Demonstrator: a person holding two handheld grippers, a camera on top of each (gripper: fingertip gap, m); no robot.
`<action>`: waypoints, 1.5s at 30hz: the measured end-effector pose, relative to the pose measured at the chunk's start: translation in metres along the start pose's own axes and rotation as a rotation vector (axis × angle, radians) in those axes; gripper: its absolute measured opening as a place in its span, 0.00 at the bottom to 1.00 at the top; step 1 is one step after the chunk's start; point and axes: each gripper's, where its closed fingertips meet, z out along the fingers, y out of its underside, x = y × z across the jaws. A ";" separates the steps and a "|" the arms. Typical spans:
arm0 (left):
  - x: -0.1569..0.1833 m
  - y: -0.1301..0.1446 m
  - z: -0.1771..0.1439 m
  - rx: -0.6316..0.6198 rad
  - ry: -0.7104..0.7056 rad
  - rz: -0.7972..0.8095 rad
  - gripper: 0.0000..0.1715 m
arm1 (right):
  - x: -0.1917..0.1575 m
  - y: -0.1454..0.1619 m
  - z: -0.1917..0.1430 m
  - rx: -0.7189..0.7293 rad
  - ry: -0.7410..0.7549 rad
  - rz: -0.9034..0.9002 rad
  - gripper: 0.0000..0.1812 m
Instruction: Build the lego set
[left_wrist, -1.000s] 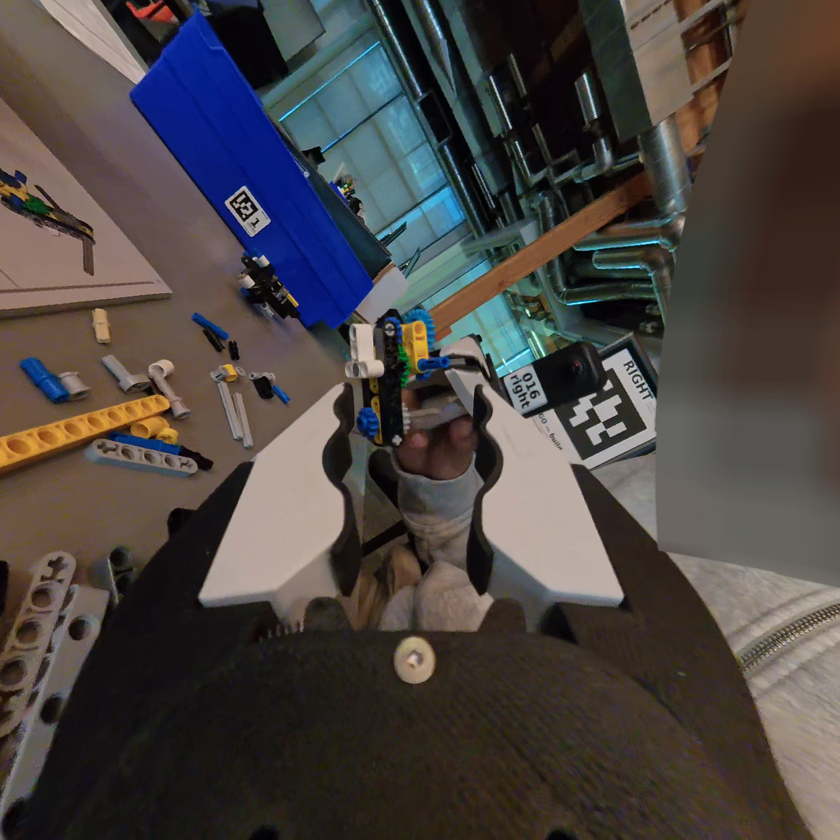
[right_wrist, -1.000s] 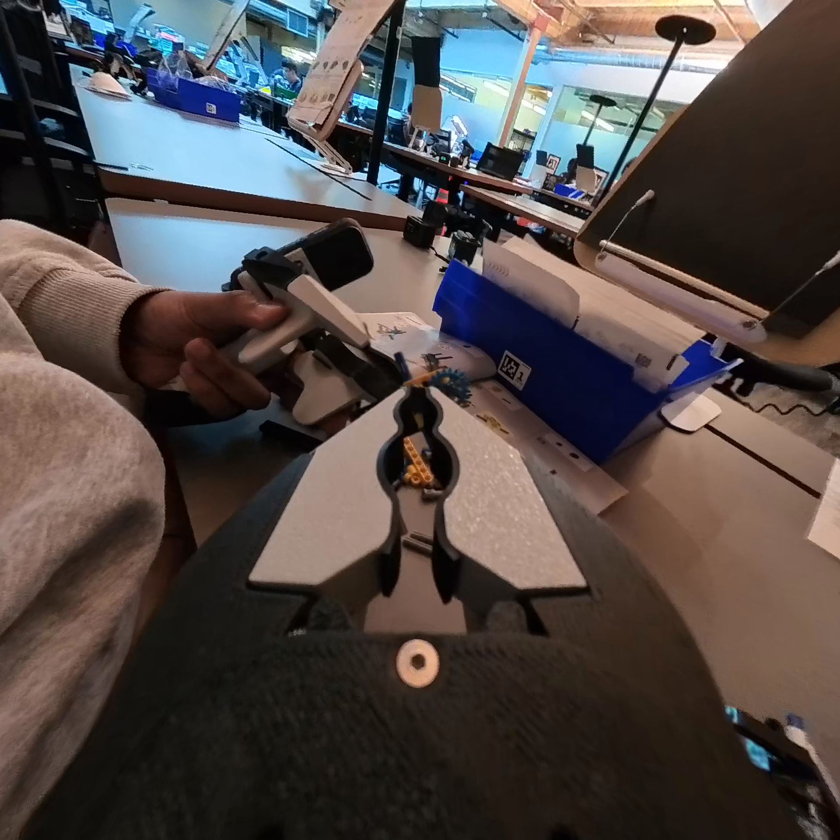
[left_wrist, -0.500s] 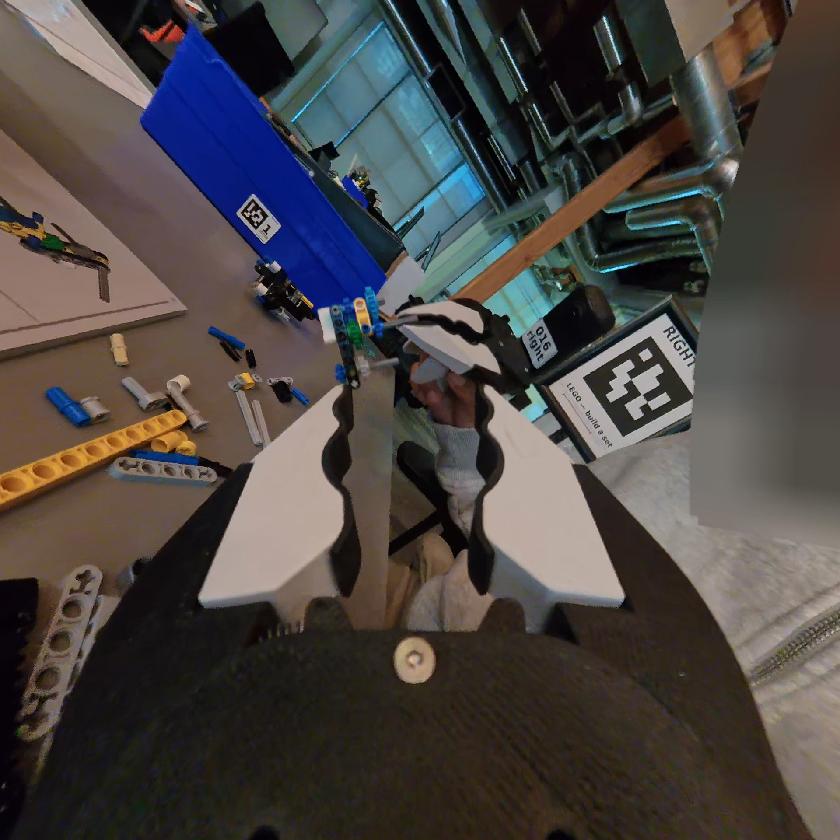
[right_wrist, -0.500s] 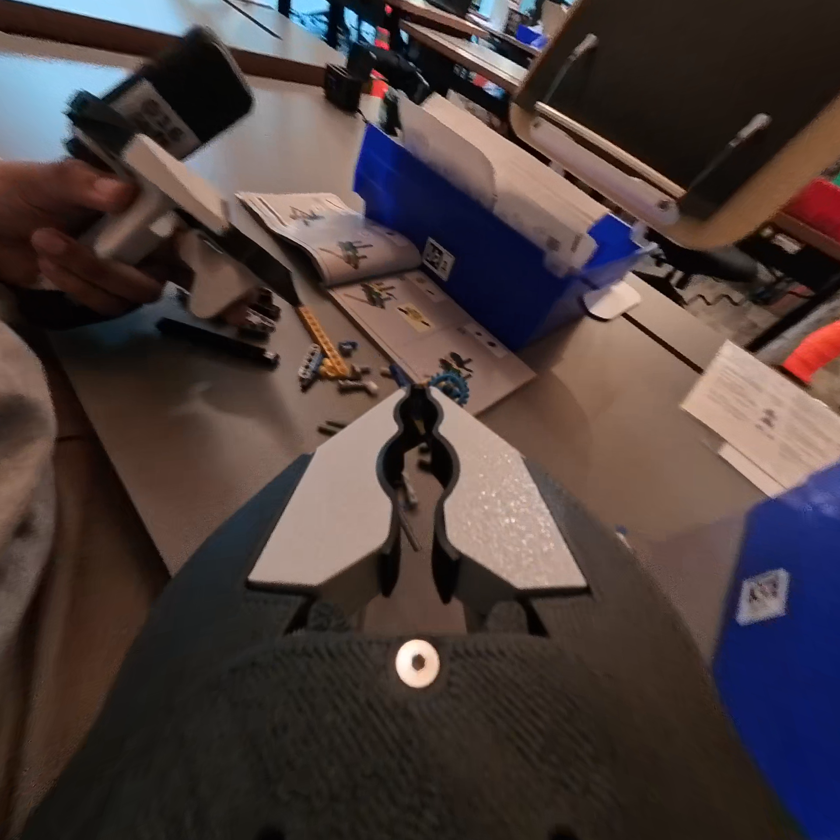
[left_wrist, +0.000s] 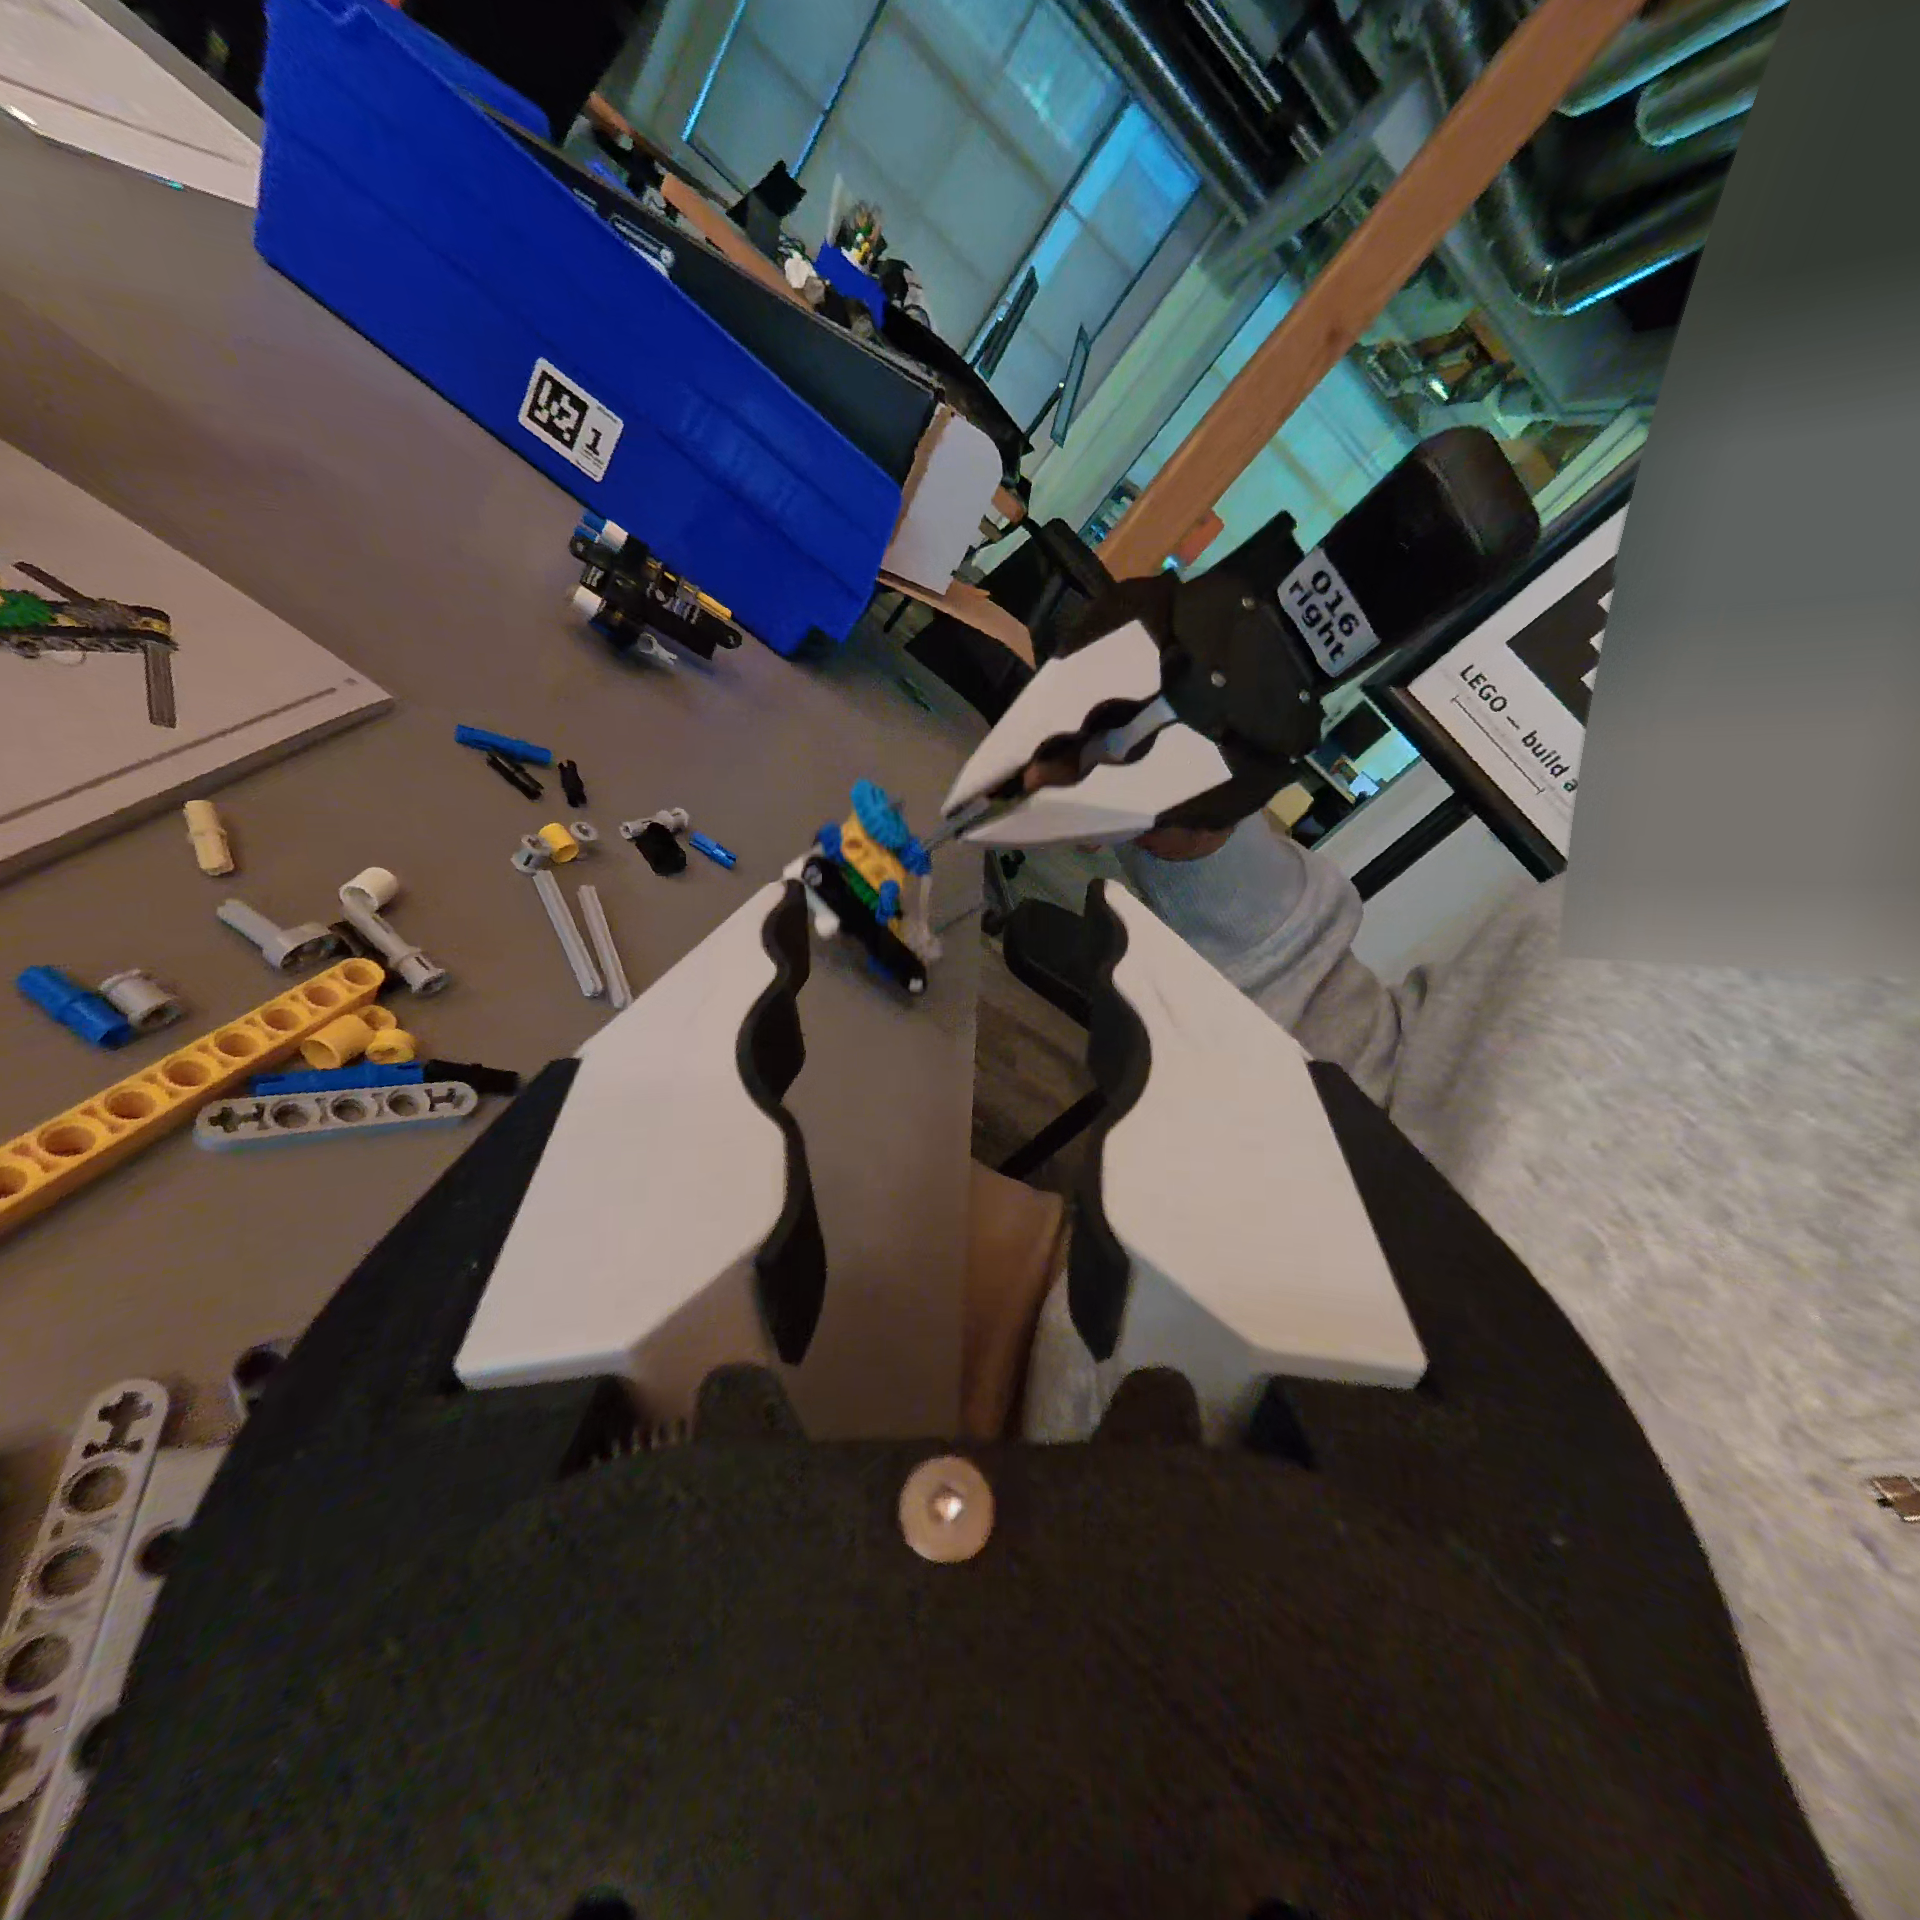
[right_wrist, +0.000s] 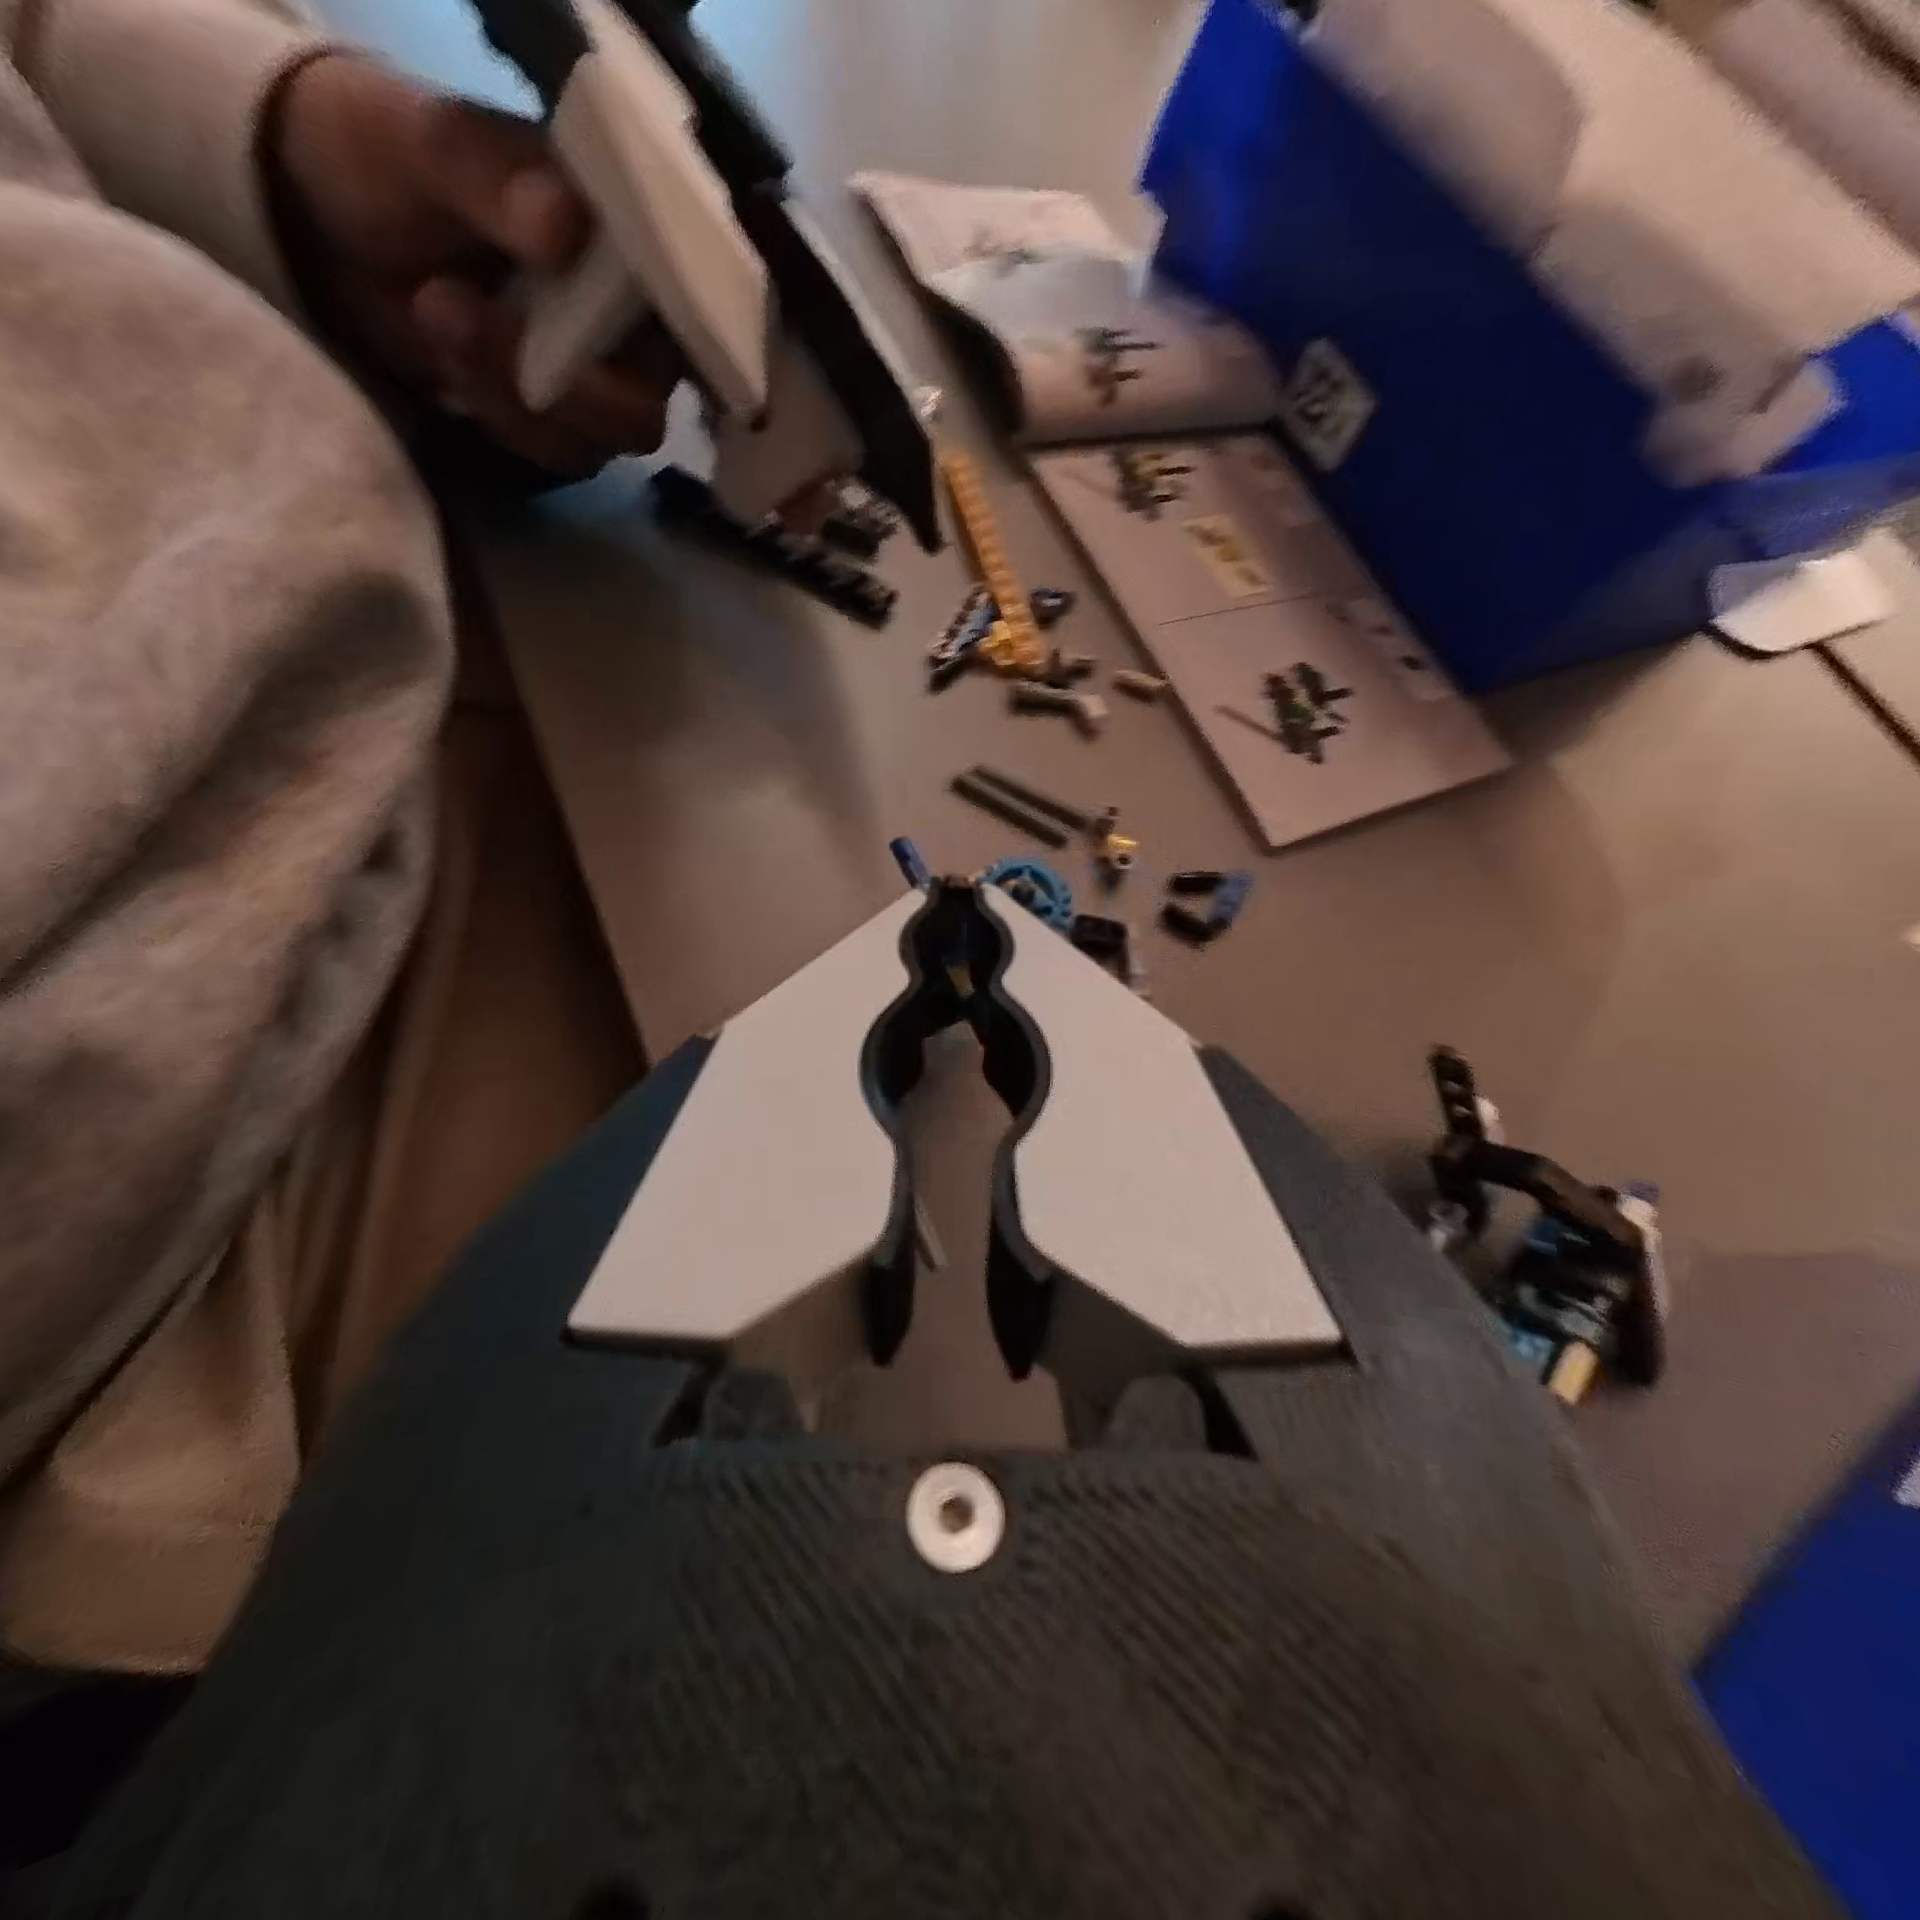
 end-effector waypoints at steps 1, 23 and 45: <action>0.001 0.001 0.001 -0.007 -0.001 0.006 0.30 | -0.006 0.002 0.004 -0.022 -0.025 -0.015 0.01; 0.000 0.019 0.009 -0.108 -0.035 0.059 0.29 | -0.022 -0.006 0.030 0.016 -0.048 -0.049 0.06; -0.002 0.019 0.008 -0.106 -0.029 0.032 0.29 | 0.009 -0.011 -0.002 0.172 -0.019 0.201 0.15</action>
